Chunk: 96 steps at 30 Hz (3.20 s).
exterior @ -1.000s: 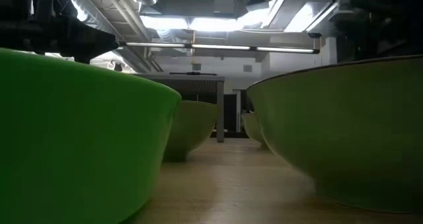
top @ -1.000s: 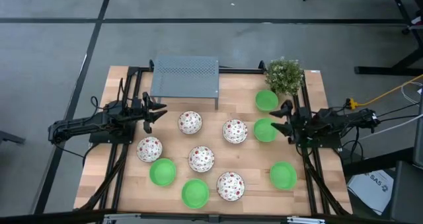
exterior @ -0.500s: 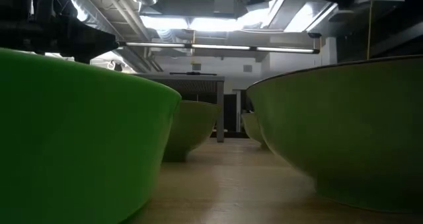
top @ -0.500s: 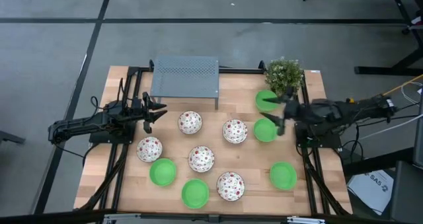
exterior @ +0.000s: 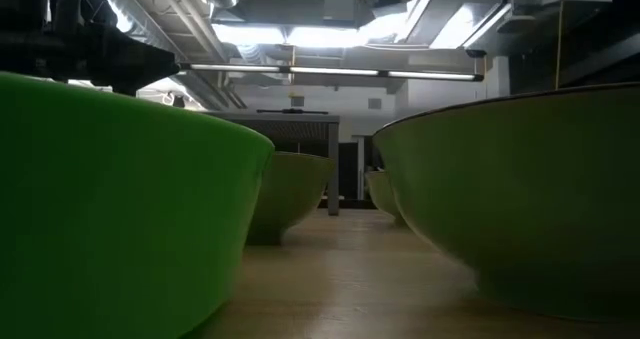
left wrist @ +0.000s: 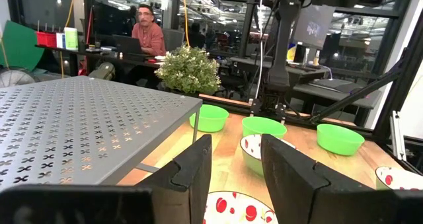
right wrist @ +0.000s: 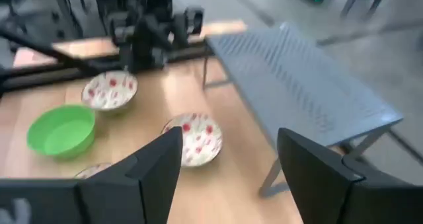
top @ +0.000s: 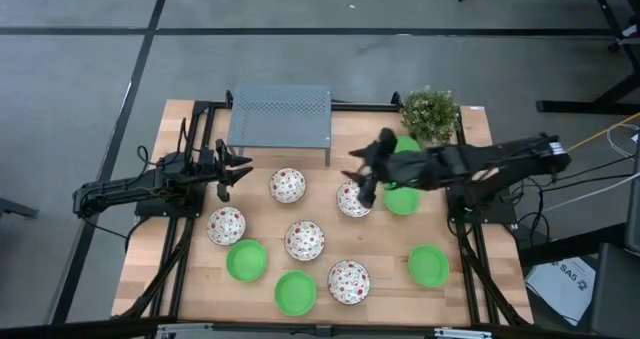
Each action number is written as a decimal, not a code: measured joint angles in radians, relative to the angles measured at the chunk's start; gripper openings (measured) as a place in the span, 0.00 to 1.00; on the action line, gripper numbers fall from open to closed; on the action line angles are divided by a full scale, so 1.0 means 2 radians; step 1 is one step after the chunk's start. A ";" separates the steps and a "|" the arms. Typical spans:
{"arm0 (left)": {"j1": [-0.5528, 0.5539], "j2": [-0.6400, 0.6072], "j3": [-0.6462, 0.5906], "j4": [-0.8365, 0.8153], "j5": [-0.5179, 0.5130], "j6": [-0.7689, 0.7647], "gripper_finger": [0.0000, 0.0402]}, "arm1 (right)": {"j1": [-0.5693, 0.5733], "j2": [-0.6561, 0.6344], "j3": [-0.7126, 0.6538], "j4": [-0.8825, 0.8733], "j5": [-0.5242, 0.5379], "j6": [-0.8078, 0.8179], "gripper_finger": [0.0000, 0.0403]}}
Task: Pick & Place Mini bowls
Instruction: Put the green bowl on the shelf
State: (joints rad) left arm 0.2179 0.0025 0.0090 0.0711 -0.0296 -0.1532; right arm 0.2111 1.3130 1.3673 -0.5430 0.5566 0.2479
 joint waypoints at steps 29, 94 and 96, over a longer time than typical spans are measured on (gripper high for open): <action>0.000 0.000 0.000 0.000 0.000 0.000 0.31 | -0.043 0.142 0.130 -0.333 0.058 0.135 0.61; 0.000 0.000 0.000 0.000 0.000 0.000 0.31 | -0.224 0.116 -0.197 -0.195 -0.084 0.206 0.61; 0.000 0.000 0.000 0.000 0.000 0.000 0.31 | -0.224 0.116 -0.204 -0.180 -0.083 0.203 0.61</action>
State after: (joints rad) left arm 0.2180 0.0029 0.0090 0.0711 -0.0296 -0.1532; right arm -0.2371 1.5440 0.9585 -0.9025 0.3906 0.6540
